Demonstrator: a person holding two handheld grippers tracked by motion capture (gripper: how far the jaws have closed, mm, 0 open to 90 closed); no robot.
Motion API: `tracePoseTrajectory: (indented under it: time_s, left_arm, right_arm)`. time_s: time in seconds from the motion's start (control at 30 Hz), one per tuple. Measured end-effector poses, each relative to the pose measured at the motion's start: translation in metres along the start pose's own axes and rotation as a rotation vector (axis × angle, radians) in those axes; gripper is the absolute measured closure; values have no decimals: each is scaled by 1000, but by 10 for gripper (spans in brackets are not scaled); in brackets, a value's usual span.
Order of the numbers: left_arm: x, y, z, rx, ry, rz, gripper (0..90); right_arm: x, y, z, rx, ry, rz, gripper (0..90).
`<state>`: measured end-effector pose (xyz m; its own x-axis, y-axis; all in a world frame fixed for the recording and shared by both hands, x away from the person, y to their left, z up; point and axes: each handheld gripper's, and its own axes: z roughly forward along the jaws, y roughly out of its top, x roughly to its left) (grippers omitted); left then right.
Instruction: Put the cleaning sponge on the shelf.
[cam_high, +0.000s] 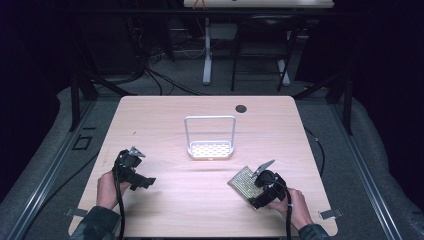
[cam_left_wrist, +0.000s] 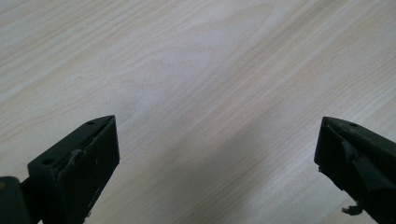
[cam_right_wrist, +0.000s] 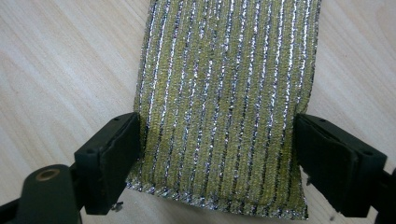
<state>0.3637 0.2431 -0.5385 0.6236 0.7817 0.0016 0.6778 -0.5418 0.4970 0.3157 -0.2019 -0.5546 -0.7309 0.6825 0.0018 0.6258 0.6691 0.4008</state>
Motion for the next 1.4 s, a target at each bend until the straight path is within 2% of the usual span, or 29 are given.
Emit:
tracePoseTrajectory:
  time_s: [0.6, 0.97, 1.4]
  left_arm:
    - [-1, 0, 1, 18, 1, 7, 0]
    - [-1, 0, 1, 19, 3, 9, 0]
    - [-1, 1, 2, 20, 2, 9, 0]
  right_arm:
    - [4, 2, -2, 14, -1, -9, 280]
    - [5, 1, -6, -7, 5, -9, 390]
    - [4, 1, -14, -47, -12, -10, 432]
